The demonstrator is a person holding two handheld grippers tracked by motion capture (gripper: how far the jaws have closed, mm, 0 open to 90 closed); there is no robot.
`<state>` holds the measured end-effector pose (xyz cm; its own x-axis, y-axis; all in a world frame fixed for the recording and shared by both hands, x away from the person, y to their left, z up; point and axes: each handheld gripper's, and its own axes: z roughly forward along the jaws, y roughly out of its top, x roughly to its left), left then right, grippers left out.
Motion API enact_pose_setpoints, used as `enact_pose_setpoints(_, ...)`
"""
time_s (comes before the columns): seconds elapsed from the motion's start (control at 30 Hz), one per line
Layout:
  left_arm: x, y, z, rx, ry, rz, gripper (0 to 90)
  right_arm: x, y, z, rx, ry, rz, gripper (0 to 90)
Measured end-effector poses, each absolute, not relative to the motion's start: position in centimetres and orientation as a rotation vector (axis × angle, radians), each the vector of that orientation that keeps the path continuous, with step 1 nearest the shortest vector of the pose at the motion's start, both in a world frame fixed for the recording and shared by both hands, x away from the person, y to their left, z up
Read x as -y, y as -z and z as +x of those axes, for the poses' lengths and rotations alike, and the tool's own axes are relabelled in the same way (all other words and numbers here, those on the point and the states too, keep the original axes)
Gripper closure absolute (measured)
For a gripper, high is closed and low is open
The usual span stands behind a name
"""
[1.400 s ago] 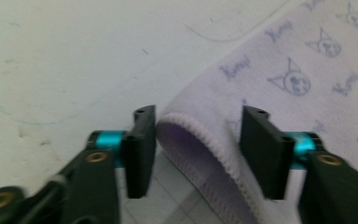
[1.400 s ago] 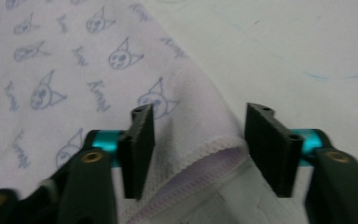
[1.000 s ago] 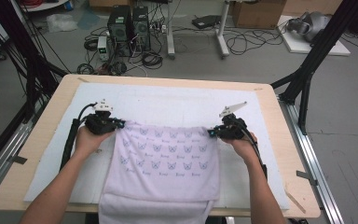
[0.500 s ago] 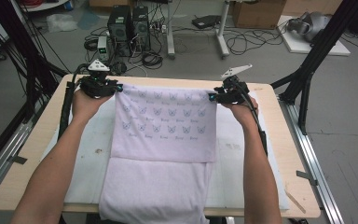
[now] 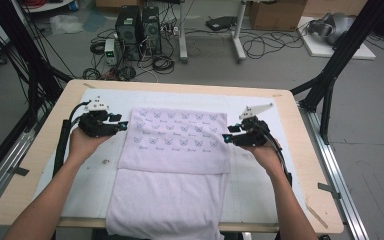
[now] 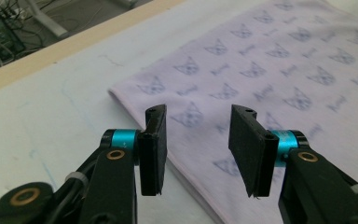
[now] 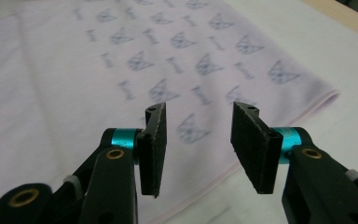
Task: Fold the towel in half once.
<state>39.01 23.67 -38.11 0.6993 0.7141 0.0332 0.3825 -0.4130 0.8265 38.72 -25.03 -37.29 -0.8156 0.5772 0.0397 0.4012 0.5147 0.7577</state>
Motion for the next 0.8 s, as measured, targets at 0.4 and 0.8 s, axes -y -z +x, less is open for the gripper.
enact_pose_setpoints(0.4,-22.7,40.0,31.7,-0.716,-0.414,2.056,48.4,25.6,41.1,29.2,-2.595,-1.312,0.663,65.2)
enact_pose_setpoints(0.8,-21.6,41.7,27.2,-0.649,-0.395,2.085,46.3,24.2,44.0,25.2,-2.739,-1.278,0.603,61.8)
